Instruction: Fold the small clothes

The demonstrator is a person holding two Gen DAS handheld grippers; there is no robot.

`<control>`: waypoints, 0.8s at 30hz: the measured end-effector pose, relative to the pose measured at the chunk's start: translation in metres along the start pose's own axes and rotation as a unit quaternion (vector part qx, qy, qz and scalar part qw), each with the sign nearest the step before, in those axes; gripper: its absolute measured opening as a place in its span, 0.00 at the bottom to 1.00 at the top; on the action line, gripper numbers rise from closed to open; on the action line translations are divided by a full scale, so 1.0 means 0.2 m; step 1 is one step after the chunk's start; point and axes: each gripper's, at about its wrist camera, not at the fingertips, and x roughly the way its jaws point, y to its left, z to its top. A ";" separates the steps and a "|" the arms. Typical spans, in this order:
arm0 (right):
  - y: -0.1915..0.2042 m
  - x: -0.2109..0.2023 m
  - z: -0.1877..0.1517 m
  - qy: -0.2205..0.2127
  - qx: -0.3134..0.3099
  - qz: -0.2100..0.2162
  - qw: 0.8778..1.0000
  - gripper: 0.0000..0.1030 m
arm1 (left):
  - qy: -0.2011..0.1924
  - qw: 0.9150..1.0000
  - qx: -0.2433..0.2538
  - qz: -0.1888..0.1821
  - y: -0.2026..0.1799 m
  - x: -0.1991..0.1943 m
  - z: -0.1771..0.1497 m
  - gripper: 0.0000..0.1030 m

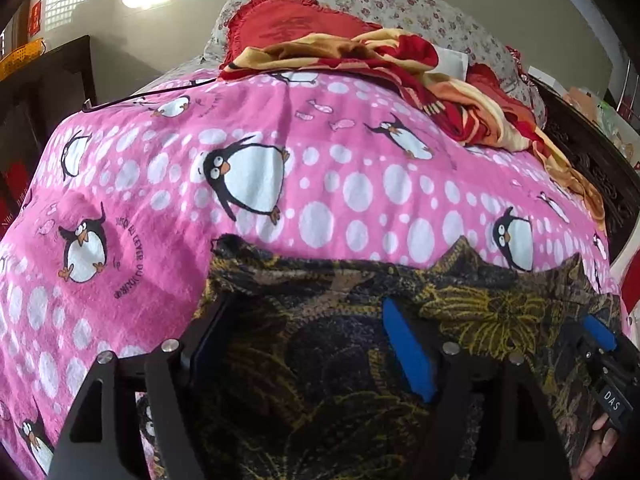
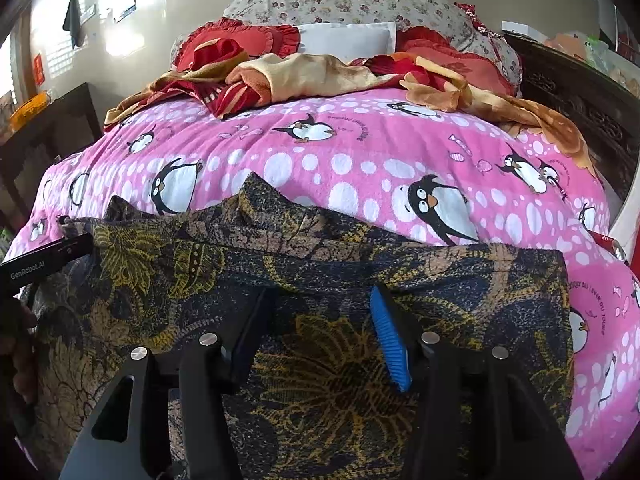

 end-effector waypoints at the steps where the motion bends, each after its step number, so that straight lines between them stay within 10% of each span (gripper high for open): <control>1: 0.01 0.00 0.00 0.000 -0.003 -0.003 1.000 0.63 | 0.000 1.000 0.001 0.002 0.00 0.00 0.00 0.76; 17: 0.01 0.01 0.00 0.001 -0.004 0.003 1.000 0.68 | 0.021 1.000 0.010 -0.010 -0.01 0.00 0.04 0.78; 24: 0.09 -0.09 0.04 0.026 -0.033 -0.007 0.999 0.71 | -0.018 1.000 0.011 -0.013 0.24 -0.45 0.05 0.78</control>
